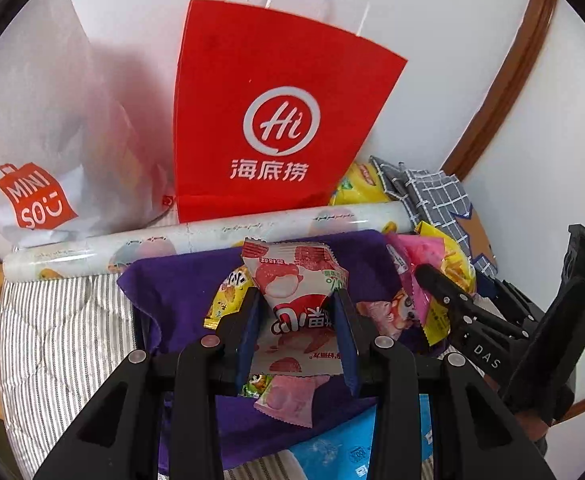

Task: Organize snacks
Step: 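Carry the pink-white wrapper and yellow-pink bag over the purple towel, then open the left tool to drop the wrapper while the right tool drops the bag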

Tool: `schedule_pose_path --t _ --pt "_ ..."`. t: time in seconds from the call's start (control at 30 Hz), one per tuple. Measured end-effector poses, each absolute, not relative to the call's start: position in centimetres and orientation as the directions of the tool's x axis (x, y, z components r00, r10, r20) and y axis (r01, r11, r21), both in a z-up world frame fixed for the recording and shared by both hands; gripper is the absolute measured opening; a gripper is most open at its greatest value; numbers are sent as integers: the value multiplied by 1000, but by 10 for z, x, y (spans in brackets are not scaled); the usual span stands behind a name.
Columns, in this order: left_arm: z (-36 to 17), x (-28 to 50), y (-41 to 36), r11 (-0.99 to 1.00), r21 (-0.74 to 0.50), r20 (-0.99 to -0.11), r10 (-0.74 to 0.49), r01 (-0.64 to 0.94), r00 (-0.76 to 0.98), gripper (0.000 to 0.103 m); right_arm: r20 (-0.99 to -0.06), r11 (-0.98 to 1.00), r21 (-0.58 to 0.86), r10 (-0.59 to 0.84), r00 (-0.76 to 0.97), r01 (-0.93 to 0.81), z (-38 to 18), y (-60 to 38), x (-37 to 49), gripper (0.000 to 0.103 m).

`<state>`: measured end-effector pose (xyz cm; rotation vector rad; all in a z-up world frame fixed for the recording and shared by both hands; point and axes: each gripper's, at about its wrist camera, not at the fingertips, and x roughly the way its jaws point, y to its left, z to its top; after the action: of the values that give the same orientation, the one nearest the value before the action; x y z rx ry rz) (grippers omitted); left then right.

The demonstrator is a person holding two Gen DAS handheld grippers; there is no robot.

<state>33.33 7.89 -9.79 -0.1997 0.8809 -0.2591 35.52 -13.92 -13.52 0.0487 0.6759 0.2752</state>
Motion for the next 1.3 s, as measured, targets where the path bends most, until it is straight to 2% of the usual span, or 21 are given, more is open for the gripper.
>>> schedule_pose_path --t 0.53,1.3 --pt "-124 346 72 960 -253 -775 -274 117 569 36 -643 962 146 269 717 -229 -169 -147 363 58" --pt "-131 347 69 962 -247 -788 -268 113 555 36 -649 962 79 248 719 -261 -175 -136 359 59"
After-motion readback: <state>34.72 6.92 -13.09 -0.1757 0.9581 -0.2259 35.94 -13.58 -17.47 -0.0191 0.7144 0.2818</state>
